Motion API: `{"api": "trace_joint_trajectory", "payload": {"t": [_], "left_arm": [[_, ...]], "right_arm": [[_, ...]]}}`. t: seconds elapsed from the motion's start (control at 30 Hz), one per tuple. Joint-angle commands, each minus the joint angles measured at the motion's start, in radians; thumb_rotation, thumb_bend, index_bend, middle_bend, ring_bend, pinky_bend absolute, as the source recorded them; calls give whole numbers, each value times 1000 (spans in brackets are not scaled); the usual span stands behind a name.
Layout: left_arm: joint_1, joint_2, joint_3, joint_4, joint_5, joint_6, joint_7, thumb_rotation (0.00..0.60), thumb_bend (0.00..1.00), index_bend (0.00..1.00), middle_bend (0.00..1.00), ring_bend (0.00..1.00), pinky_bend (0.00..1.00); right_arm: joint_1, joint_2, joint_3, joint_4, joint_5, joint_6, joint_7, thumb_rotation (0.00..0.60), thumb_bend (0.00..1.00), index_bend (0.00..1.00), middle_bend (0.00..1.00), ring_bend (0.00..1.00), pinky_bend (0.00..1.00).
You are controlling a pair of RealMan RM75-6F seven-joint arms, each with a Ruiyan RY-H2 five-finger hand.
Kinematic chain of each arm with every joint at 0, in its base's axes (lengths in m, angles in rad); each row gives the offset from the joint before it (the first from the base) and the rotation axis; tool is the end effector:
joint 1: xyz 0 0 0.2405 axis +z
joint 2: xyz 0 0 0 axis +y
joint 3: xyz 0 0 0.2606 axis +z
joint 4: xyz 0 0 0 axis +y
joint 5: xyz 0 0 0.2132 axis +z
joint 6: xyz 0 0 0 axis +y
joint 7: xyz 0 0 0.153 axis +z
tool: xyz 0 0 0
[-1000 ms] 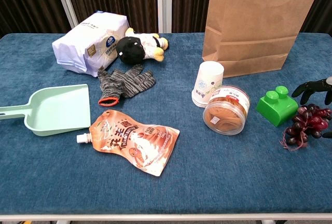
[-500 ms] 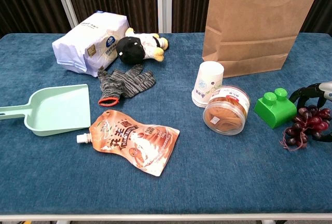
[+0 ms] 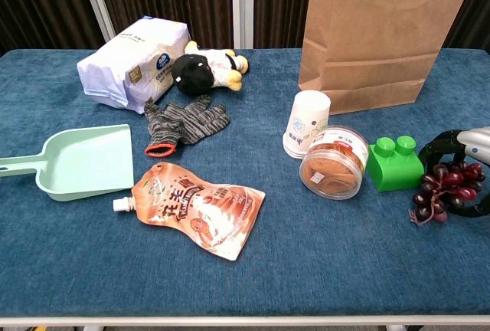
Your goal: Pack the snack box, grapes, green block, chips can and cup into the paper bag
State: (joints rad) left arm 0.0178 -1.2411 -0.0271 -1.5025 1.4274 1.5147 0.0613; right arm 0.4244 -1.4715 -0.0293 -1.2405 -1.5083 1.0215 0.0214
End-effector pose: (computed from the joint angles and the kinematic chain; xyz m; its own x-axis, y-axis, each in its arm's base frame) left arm -0.3540 0.1508 0.1328 0.4345 0.0450 0.8996 0.8860 0.1585 -0.4358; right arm -0.3043 -0.2715 -0.0004 0.5013 -0.3699 0.7822 -0.8594 -0.3175 0.4007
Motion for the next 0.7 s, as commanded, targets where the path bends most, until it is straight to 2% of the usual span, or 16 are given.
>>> {"api": "trace_joint_trajectory", "payload": {"t": [0.03, 0.13, 0.37, 0.53, 0.7], "left_arm": [[2, -1, 1, 1, 0, 2, -1, 600, 45, 238, 202, 121, 152], [2, -1, 0, 3, 1, 2, -2, 600, 45, 238, 203, 121, 152], [1, 1, -1, 0, 2, 0, 0, 600, 45, 238, 203, 121, 152], [-4, 5, -4, -6, 6, 0, 7, 600, 44, 238, 203, 121, 152], [-7, 10, -6, -14, 7, -1, 15, 600, 44, 238, 203, 121, 152]], "right_arm": [[-5, -25, 5, 31, -11, 32, -15, 600, 216, 477, 486, 218, 348], [-11, -43, 11, 55, -15, 58, -18, 600, 256, 626, 580, 292, 401], [-29, -51, 24, 87, -50, 157, 28, 600, 262, 711, 632, 350, 455], [-34, 23, 43, 28, -83, 242, 61, 600, 271, 733, 648, 392, 502], [-37, 152, 79, -103, -124, 342, 81, 600, 286, 760, 666, 429, 545]]}}
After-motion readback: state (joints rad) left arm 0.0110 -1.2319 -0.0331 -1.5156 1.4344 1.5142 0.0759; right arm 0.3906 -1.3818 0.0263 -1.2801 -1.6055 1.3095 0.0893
